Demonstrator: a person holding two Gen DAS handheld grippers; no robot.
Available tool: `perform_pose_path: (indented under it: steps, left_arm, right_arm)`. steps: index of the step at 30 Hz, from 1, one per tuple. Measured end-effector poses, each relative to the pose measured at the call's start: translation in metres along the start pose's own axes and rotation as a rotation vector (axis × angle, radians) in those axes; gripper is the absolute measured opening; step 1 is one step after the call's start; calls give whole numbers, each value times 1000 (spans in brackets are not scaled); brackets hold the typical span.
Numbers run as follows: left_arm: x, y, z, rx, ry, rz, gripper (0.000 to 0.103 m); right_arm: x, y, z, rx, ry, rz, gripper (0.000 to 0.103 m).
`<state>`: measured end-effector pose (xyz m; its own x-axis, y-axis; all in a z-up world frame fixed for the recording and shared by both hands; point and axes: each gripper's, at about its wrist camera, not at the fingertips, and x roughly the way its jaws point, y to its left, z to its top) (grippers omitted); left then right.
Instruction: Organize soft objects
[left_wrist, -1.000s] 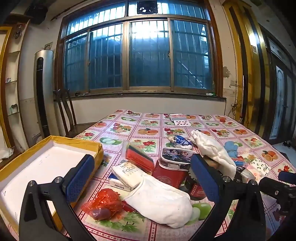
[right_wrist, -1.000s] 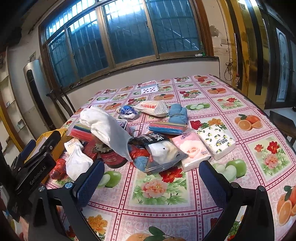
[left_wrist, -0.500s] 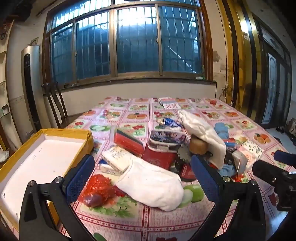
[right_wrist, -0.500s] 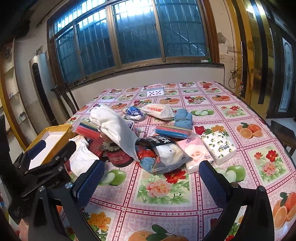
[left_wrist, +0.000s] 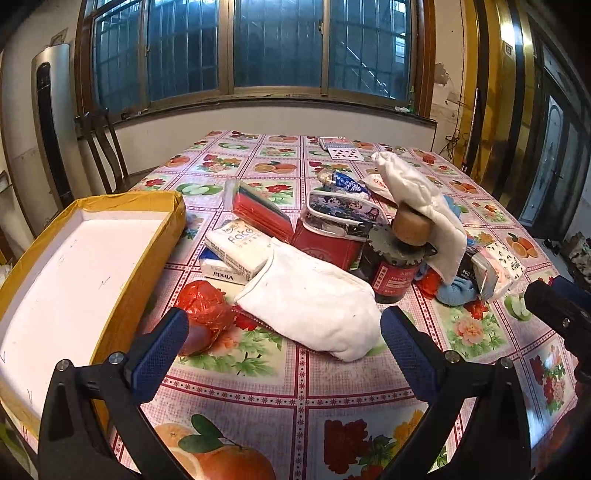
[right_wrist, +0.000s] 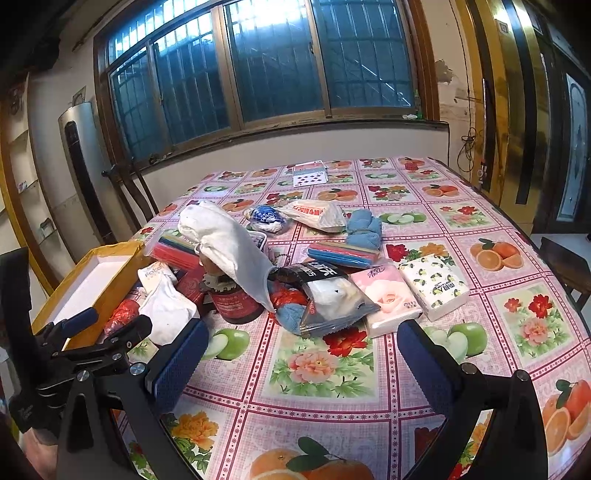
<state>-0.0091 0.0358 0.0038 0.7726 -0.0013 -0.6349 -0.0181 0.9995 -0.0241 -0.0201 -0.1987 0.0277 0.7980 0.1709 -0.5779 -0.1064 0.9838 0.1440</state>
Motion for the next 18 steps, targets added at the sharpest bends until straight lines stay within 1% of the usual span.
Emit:
perform_pose_path:
  steps: [2, 4, 9, 11, 14, 18]
  left_arm:
    - [-1, 1, 0, 13, 9, -11, 103]
    - [-1, 1, -1, 16, 38, -39, 103]
    - [-2, -13, -5, 65, 77, -93, 103]
    - [0, -14, -5, 66, 106, -117, 103]
    - [-1, -4, -5, 43, 135, -167, 103]
    - [-8, 17, -4, 18, 152, -186, 103]
  right_arm:
    - [0, -2, -1, 1, 1, 1, 103]
    - [0, -3, -2, 8, 3, 4, 103]
    - [3, -10, -3, 39, 14, 17, 103]
    - [3, -11, -3, 38, 14, 11, 103]
    - [1, -11, -3, 24, 12, 2, 103]
    - [2, -13, -1, 14, 16, 5, 103]
